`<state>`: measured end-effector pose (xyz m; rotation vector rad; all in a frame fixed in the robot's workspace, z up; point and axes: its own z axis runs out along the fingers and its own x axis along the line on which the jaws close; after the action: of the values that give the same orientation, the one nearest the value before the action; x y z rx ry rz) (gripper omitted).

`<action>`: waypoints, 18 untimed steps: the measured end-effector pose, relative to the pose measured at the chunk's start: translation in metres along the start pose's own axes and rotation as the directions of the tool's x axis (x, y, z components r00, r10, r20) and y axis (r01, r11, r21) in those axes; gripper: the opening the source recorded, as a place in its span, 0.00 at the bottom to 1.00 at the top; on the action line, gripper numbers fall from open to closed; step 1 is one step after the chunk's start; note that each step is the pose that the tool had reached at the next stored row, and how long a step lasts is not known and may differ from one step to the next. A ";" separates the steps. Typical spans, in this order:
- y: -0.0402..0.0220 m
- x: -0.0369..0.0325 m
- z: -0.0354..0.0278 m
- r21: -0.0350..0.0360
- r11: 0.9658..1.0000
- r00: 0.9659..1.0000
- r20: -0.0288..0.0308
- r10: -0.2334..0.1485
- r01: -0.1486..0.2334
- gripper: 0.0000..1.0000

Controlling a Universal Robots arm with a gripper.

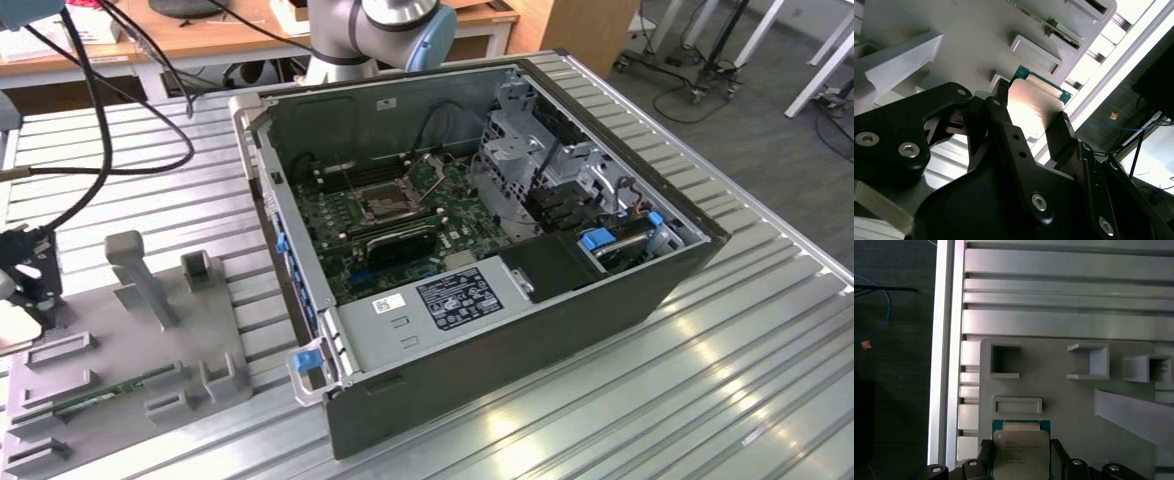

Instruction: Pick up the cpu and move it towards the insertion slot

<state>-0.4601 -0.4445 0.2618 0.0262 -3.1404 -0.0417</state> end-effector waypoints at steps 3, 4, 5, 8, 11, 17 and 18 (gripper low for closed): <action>0.0002 0.0000 -0.0059 0.000 1.000 1.000 0.000 0.000 0.000 0.55; 0.0002 0.0000 -0.0079 0.000 1.000 1.000 0.000 0.000 0.000 0.55; 0.0003 0.0000 -0.0097 0.000 1.000 1.000 0.000 0.000 0.000 0.55; 0.0004 0.0000 -0.0157 0.000 1.000 1.000 0.000 0.000 0.000 0.55; 0.0006 0.0000 -0.0220 0.000 1.000 1.000 0.000 0.000 0.000 0.55; 0.0009 0.0000 -0.0338 0.000 1.000 1.000 0.000 0.000 0.000 0.55; 0.0010 0.0000 -0.0356 0.000 1.000 1.000 0.000 0.000 0.000 0.55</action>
<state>-0.4601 -0.4445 0.2974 0.0262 -3.1406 -0.0419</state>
